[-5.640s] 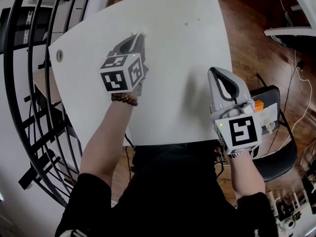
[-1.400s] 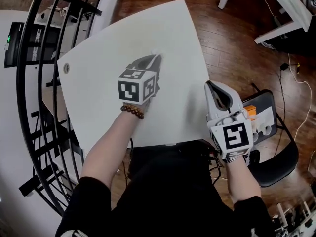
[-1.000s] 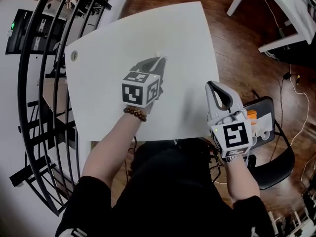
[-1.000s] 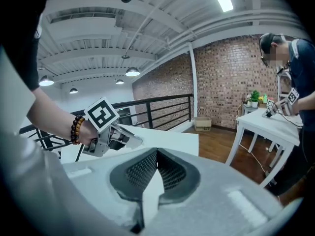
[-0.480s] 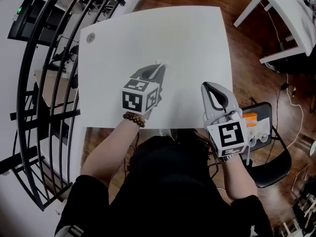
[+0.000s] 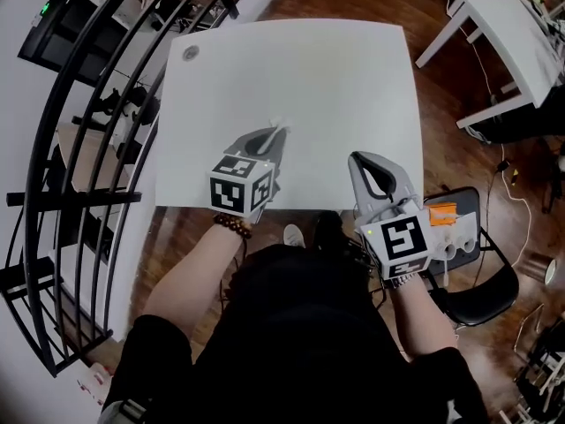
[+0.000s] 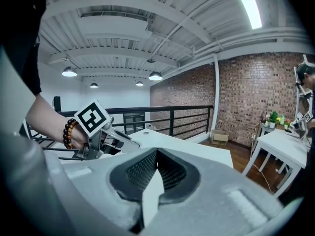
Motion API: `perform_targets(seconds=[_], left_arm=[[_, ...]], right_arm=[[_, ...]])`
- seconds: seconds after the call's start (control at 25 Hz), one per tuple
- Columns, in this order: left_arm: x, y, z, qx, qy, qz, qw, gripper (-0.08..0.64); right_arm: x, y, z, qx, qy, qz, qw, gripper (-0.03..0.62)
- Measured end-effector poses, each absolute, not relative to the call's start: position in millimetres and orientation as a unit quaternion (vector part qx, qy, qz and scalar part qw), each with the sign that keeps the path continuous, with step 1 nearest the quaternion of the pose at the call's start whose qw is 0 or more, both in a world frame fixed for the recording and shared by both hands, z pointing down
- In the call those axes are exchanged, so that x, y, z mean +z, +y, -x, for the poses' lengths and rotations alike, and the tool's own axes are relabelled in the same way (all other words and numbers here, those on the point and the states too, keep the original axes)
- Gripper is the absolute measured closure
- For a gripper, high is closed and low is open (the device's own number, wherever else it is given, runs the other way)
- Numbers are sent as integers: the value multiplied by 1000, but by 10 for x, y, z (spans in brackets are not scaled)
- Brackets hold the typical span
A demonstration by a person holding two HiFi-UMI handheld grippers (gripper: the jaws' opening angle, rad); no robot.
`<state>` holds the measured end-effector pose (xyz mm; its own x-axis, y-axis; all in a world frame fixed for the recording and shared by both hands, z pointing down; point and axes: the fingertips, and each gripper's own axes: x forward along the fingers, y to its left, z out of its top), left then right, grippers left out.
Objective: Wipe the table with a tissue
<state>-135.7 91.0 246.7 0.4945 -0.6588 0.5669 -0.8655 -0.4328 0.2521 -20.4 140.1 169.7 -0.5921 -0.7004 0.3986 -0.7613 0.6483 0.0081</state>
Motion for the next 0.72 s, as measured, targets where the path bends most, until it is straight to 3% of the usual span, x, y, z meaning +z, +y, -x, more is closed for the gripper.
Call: perform_targets(seconds=[0.72], left_arm=[[2025, 1888, 1624, 148, -467, -839, 237, 537]], right_arm=[[1572, 2188, 551, 72, -897, -401, 175, 600]])
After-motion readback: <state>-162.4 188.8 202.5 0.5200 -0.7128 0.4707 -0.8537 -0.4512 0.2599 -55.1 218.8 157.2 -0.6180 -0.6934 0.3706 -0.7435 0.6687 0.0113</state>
